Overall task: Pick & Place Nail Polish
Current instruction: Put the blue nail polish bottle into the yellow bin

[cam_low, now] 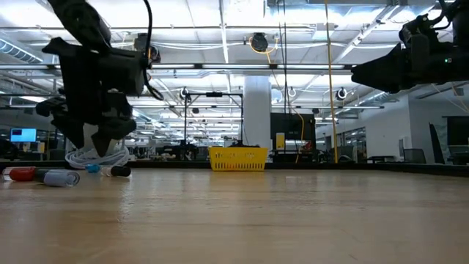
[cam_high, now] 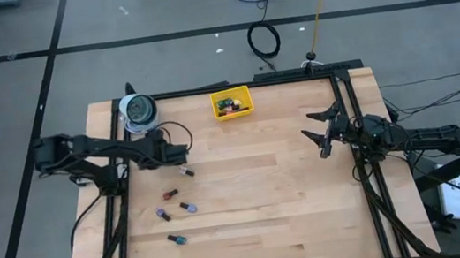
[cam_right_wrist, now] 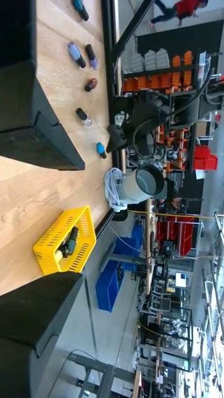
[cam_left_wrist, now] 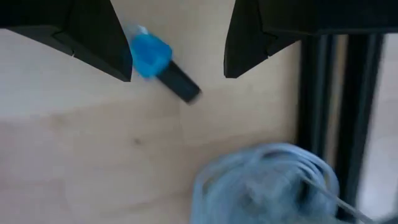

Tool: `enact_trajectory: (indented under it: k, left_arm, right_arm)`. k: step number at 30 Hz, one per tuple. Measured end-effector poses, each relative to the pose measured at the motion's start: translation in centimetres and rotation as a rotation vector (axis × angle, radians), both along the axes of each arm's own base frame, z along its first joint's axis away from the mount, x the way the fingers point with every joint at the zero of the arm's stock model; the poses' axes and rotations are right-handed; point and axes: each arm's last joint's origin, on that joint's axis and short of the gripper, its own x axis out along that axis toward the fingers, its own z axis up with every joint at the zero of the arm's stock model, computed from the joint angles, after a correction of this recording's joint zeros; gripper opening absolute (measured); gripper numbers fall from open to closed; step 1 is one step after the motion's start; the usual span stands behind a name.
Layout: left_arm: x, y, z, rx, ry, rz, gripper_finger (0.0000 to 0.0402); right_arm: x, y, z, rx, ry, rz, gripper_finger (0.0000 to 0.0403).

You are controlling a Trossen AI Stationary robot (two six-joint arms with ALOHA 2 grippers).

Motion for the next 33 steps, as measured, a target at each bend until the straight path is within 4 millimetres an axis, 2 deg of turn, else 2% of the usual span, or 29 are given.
enact_trajectory:
  k: [6, 16, 33]
  left_arm:
    - [0.7, 1.1, -1.3, 0.064, 0.046, -0.003, 0.0246]
    - [0.9, 1.9, -2.9, -0.077, 0.13, -0.033, 0.0246]
    - [1.5, -0.1, -3.0, -0.167, 0.066, -0.049, 0.0244]
  right_arm:
    - [0.0, 0.0, 0.0, 0.0, 0.0, 0.0, 0.0267]
    - [0.0, 0.0, 0.0, 0.0, 0.001, 0.0, 0.0267]
    - [0.0, 0.0, -0.1, 0.001, 0.006, 0.0, 0.0267]
